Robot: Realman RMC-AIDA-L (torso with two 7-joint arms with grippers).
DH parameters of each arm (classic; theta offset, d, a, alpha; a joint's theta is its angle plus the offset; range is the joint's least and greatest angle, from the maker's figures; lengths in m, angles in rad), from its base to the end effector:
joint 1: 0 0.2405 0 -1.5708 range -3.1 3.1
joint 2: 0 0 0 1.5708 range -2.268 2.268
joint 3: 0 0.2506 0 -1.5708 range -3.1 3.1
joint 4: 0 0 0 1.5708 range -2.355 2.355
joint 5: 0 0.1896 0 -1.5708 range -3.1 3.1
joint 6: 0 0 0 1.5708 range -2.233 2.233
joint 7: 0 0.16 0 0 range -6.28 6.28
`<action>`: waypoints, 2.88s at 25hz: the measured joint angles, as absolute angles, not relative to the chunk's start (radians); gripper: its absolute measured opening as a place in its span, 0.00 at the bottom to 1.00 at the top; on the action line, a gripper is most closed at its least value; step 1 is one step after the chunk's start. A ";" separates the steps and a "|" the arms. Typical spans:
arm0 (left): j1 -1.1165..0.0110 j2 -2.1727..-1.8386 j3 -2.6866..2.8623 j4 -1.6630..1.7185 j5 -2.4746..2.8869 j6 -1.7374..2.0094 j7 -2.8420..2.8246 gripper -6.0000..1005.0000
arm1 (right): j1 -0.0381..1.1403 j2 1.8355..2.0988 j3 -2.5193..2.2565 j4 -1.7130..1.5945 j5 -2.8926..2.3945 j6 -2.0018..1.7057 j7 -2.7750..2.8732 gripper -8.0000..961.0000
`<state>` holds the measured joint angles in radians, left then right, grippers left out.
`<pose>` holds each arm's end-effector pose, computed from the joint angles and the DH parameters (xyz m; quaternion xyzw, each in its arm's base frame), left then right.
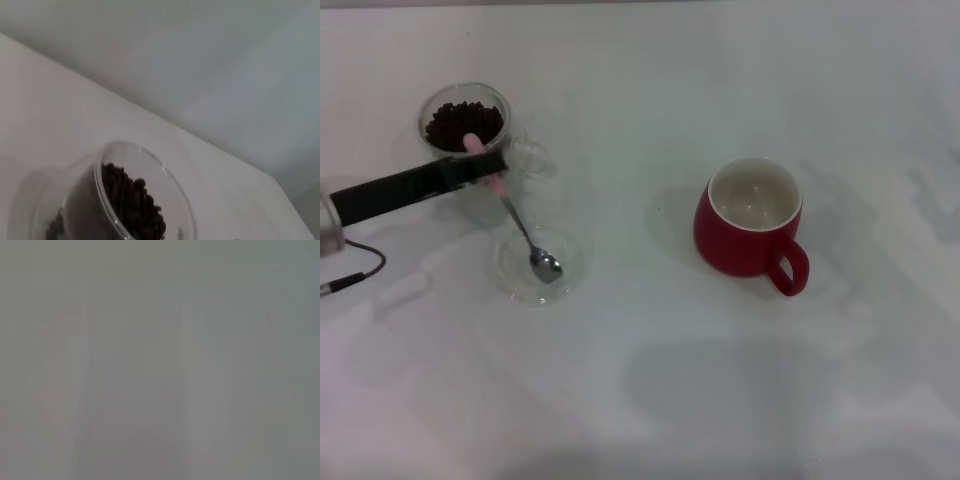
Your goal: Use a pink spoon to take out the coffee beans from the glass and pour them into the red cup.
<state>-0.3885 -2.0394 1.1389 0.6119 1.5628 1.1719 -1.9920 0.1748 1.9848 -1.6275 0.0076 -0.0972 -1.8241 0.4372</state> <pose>-0.2726 0.3211 -0.0305 -0.7775 -0.5449 -0.2787 0.1448 0.3260 0.2118 0.0574 -0.7050 0.1485 0.4301 0.5440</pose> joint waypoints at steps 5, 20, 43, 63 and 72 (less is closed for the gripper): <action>-0.400 -2.050 1.139 0.591 1.563 1.162 -1.964 0.13 | 0.175 1.989 -1.628 0.008 -0.098 -1.825 0.437 0.70; -0.356 -2.061 1.127 0.590 1.555 1.158 -1.903 0.20 | 0.170 2.002 -1.628 0.009 -0.101 -1.824 0.437 0.70; -0.309 -2.057 0.922 0.695 1.552 1.300 -1.604 0.30 | 0.180 2.003 -1.627 -0.002 -0.101 -1.838 0.430 0.70; -0.193 -2.075 0.571 0.369 1.091 1.334 -0.779 0.71 | 0.159 2.003 -1.511 0.011 -0.094 -1.851 0.396 0.70; -0.215 -2.076 0.568 0.285 0.965 1.320 -0.620 0.87 | 0.163 2.009 -1.510 0.005 -0.094 -1.800 0.386 0.70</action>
